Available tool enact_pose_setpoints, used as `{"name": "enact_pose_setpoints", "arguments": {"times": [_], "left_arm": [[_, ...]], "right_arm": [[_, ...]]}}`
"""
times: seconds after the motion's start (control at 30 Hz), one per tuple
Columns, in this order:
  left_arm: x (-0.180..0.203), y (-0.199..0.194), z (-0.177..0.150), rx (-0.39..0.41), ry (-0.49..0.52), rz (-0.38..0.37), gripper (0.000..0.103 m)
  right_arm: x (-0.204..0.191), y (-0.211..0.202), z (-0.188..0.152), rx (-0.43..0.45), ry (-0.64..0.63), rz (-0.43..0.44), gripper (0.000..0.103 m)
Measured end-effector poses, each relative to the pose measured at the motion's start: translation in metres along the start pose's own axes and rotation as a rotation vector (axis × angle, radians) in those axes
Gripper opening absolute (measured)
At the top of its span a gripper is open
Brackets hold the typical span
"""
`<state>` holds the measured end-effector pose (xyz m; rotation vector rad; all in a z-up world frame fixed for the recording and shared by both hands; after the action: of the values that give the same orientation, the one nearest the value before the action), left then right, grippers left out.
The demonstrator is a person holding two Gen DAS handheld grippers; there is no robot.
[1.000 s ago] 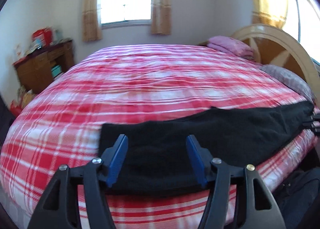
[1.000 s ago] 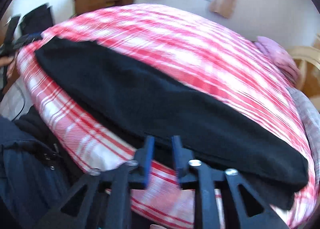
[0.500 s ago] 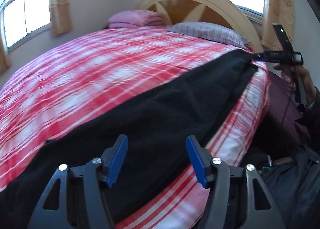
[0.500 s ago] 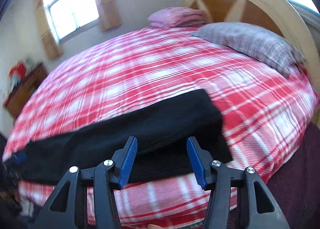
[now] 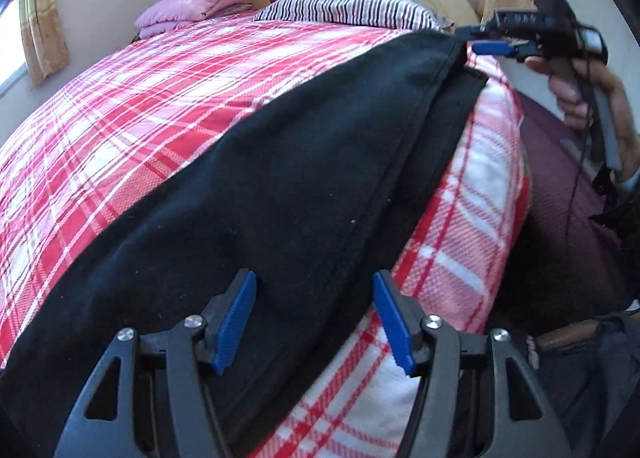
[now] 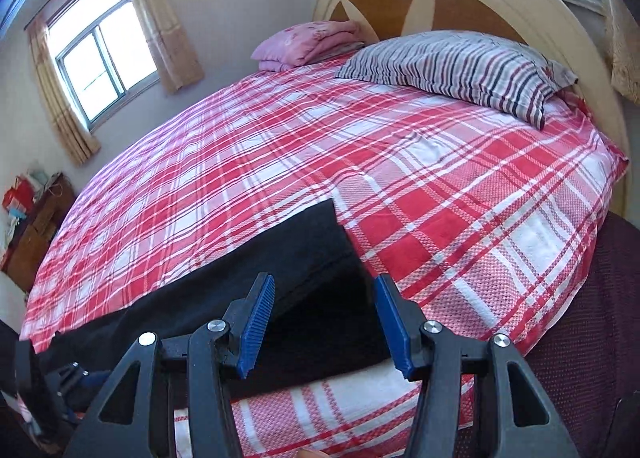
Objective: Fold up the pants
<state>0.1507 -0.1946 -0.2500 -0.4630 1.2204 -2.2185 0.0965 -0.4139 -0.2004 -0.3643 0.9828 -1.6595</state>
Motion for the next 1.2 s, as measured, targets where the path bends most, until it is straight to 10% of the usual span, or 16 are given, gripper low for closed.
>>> {"name": "enact_pose_setpoints", "arguments": {"times": [0.6, 0.7, 0.87, 1.2], "left_arm": [[-0.003, -0.008, 0.002, 0.042, -0.007, 0.041, 0.013], [-0.009, -0.006, 0.003, 0.041, -0.041, 0.000, 0.008], [-0.015, -0.005, 0.007, 0.053, -0.099, -0.071, 0.005], [-0.043, -0.040, 0.022, 0.180, -0.202, -0.069, 0.004]], "right_arm": [[0.016, 0.017, -0.003, -0.097, 0.132, 0.159, 0.052], [0.012, 0.018, -0.002, -0.095, 0.097, 0.138, 0.017], [0.011, 0.022, 0.013, -0.086, 0.086, 0.134, 0.008], [-0.066, -0.040, 0.085, 0.174, -0.127, 0.367, 0.007]]}}
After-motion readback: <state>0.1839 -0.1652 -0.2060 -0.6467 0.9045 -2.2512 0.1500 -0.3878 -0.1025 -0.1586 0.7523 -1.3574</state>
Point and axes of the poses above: each gripper's, at about its wrist camera, not at the fingertips, and y roughly the way its jaws point, x to its right, z to its top, the point moved 8 cm from there along y, roughly the way its jaws point, and after that the axes turned 7 degrees about -x, right-handed, at the moved point
